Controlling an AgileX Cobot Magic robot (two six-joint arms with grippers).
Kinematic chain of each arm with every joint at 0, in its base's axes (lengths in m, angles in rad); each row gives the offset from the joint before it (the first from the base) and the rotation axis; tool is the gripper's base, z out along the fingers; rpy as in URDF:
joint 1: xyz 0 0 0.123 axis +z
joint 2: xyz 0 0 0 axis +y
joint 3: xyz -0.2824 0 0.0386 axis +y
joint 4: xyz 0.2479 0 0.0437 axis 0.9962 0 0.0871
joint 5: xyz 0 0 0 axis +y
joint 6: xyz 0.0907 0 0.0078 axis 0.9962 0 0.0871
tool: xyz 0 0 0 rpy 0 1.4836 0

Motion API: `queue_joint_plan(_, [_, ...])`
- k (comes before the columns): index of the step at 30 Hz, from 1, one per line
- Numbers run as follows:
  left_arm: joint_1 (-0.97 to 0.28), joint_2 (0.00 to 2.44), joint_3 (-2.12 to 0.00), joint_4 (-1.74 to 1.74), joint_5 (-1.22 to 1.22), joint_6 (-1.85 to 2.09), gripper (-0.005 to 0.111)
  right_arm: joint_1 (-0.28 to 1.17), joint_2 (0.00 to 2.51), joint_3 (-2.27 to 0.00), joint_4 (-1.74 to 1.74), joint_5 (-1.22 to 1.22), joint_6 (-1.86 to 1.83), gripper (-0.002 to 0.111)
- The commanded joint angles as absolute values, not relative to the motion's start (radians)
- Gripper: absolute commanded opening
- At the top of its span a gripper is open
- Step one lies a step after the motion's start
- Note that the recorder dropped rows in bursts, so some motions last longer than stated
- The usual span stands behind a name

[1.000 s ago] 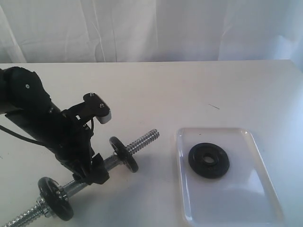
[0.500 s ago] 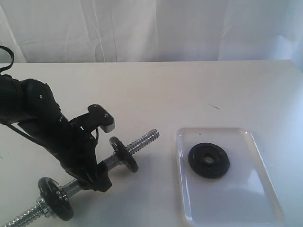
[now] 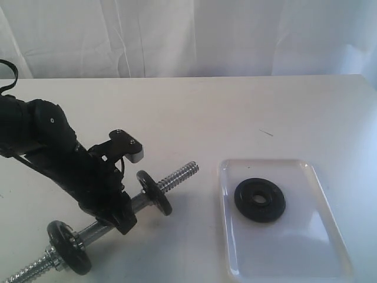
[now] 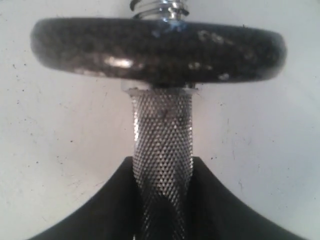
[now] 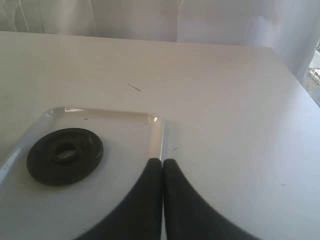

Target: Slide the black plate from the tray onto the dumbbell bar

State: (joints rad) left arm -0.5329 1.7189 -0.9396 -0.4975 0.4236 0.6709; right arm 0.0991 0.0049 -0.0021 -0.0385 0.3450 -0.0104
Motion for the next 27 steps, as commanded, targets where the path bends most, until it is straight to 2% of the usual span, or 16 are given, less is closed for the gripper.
queue_joint_plan(1, [-0.537, 1.704, -0.969, -0.519, 0.489, 0.669, 0.0, 0.101, 0.0, 0.0, -0.041, 0.343, -0.022, 0.0])
queue_joint_plan(4, [-0.537, 1.675, -1.0, -0.523, 0.553, 0.669, 0.0, 0.101, 0.0, 0.0, -0.041, 0.343, -0.022, 0.0])
queue_joint_plan(27, [-0.537, 1.565, -1.002, -0.546, 0.605, 0.667, 0.0, 0.101, 0.0, 0.0, -0.041, 0.338, 0.0, 0.0])
